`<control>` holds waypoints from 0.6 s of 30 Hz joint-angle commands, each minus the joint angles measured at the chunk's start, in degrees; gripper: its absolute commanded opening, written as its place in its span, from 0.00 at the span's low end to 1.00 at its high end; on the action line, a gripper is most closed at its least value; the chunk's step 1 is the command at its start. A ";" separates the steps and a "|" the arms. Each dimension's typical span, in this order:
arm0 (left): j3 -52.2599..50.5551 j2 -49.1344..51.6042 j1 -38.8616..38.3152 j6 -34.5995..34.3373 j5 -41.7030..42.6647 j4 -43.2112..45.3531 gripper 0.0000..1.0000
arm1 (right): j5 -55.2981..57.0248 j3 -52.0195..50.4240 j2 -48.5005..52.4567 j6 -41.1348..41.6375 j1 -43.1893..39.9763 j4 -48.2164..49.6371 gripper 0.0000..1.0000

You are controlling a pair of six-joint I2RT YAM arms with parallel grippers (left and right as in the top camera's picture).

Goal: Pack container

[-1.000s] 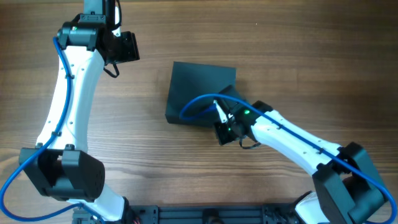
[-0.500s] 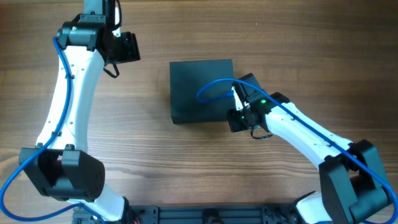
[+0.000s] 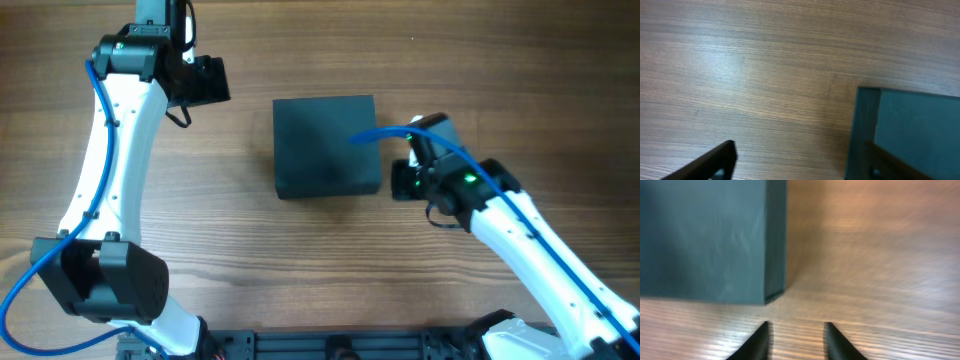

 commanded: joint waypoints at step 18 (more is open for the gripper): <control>1.27 -7.26 0.31 -1.84 -0.63 3.58 1.00 | 3.19 30.84 0.72 -14.93 -22.58 -4.70 0.99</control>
